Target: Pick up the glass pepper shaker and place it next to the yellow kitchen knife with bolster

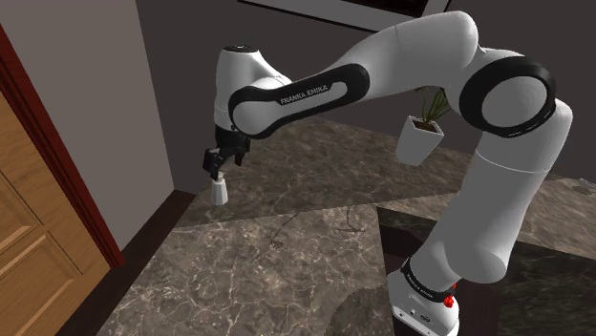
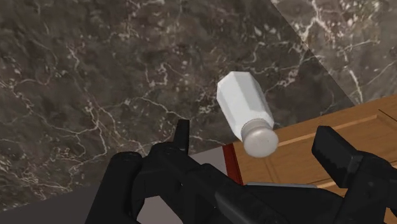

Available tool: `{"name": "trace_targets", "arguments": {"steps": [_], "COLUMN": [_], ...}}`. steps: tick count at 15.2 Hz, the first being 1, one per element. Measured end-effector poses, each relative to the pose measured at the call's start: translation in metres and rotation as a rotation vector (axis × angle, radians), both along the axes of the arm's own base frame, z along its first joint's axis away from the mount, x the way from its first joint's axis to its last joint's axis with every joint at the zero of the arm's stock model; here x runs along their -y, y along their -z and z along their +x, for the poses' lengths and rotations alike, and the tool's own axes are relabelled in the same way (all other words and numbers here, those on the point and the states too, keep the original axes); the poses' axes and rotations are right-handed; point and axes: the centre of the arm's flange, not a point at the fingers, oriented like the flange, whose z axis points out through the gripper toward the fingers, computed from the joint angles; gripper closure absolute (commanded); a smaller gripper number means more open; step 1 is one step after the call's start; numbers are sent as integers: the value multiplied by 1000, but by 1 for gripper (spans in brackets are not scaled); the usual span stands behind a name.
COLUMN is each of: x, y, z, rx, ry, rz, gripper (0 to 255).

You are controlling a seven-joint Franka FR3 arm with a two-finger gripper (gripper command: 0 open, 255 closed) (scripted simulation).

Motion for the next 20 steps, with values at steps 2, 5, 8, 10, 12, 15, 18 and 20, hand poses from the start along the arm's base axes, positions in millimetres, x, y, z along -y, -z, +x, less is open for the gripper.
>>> {"name": "trace_targets", "arguments": {"steps": [2, 5, 8, 10, 12, 15, 18, 20], "x": [-9, -15, -16, -16, -16, -16, -16, -16], "y": [8, 23, 41, 46, 47, 48, 47, 47], "z": [8, 12, 13, 14, 14, 14, 14, 14], "rx": [-1, -2, -2, -2, -1, -1, -1, -1], "ry": [-4, -5, -6, -5, -5, -5, -5, -5], "rz": [-1, -1, -1, -1, -1, -1, -1, -1], "gripper": [0, 0, 0, 0, 0, 0, 255, 255]}}
